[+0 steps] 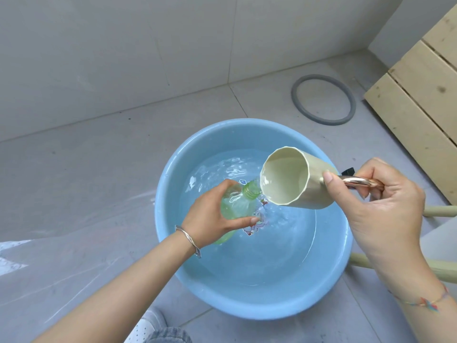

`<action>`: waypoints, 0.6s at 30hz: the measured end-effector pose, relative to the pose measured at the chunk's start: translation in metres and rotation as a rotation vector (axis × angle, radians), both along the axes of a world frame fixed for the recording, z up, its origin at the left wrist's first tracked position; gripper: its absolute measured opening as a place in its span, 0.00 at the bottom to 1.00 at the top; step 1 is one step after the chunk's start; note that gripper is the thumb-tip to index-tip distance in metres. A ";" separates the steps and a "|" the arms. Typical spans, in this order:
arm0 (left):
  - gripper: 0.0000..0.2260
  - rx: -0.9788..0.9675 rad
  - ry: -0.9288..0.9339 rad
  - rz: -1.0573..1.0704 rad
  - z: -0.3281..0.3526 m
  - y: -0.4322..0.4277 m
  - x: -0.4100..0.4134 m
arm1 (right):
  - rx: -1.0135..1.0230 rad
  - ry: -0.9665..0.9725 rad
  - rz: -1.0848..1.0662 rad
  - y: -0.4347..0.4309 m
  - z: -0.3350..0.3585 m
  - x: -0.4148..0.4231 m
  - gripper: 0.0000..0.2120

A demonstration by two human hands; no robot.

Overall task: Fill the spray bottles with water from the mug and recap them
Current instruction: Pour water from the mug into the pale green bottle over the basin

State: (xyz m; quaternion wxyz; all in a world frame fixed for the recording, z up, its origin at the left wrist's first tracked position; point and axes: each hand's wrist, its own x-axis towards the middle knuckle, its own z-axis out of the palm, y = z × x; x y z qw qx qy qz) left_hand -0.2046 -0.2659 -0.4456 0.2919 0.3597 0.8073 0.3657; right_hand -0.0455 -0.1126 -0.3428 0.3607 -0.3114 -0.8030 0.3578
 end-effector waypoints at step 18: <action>0.28 0.001 -0.010 0.028 0.000 0.000 0.001 | 0.200 -0.036 0.046 0.003 0.005 -0.006 0.20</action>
